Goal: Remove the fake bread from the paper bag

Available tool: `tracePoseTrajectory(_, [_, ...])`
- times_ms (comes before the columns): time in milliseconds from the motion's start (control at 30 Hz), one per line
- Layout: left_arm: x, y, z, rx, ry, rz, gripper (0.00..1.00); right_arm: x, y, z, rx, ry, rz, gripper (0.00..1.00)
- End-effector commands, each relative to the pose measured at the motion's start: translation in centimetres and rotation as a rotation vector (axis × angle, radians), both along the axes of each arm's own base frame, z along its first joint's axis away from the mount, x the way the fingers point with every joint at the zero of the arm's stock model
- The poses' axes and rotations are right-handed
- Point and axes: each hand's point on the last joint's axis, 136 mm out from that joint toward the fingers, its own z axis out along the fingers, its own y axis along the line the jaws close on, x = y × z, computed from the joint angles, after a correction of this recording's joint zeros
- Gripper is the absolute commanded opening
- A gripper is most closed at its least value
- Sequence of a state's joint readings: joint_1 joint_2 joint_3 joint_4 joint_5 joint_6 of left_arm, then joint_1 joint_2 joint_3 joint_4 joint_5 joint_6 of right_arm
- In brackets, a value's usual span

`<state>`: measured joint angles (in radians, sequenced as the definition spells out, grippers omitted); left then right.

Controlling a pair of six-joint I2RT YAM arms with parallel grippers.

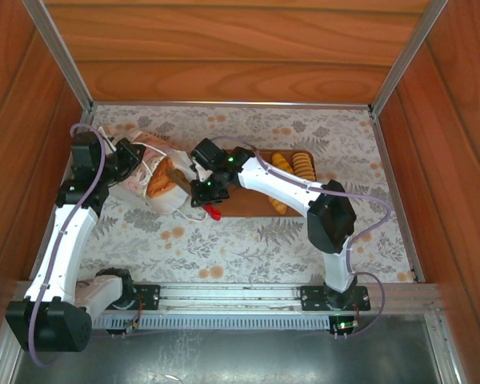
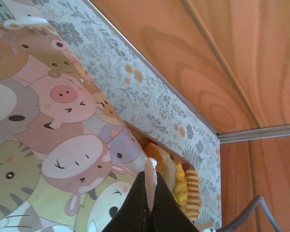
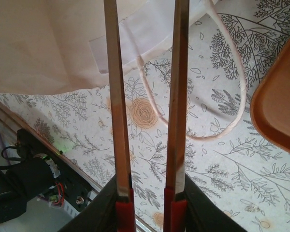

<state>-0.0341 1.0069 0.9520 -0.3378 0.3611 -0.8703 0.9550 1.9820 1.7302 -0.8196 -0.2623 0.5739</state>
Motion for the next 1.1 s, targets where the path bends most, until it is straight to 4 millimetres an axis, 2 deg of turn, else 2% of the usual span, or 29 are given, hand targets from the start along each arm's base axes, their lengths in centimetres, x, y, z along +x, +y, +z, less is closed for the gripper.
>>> tracePoseTrajectory(0, [-0.5, -0.4, 0.5, 0.004, -0.008, -0.022, 0.00, 0.1, 0.2, 0.8, 0.001, -0.024, 0.025, 0.32])
tracePoseTrajectory(167, [-0.6, -0.5, 0.9, 0.019, -0.025, -0.039, 0.00, 0.1, 0.2, 1.8, 0.019, -0.041, 0.034, 0.35])
tracePoseTrajectory(267, [-1.5, 0.4, 0.5, 0.077, -0.009, -0.015, 0.00, -0.4, 0.3, 2.4, 0.039, -0.051, 0.056, 0.34])
tracePoseTrajectory(433, [-3.4, 2.3, -0.5, 0.181, 0.015, 0.031, 0.00, -2.8, 0.8, 3.0, 0.095, -0.058, 0.127, 0.34])
tracePoseTrajectory(633, [-4.0, 2.8, -1.8, 0.211, 0.038, 0.042, 0.00, -5.3, 0.8, 2.8, 0.130, -0.111, 0.184, 0.34])
tracePoseTrajectory(700, [-3.8, 2.8, -1.6, 0.193, 0.042, 0.056, 0.00, -5.9, 0.7, 2.3, 0.145, -0.100, 0.189, 0.34])
tracePoseTrajectory(867, [-3.3, 1.7, -0.7, 0.126, 0.051, 0.019, 0.00, -5.9, 0.7, 2.1, 0.150, -0.099, 0.186, 0.34])
tracePoseTrajectory(1067, [-3.6, 1.0, 0.5, 0.092, 0.024, 0.006, 0.00, -4.8, 0.8, 1.2, 0.086, -0.107, 0.145, 0.37])
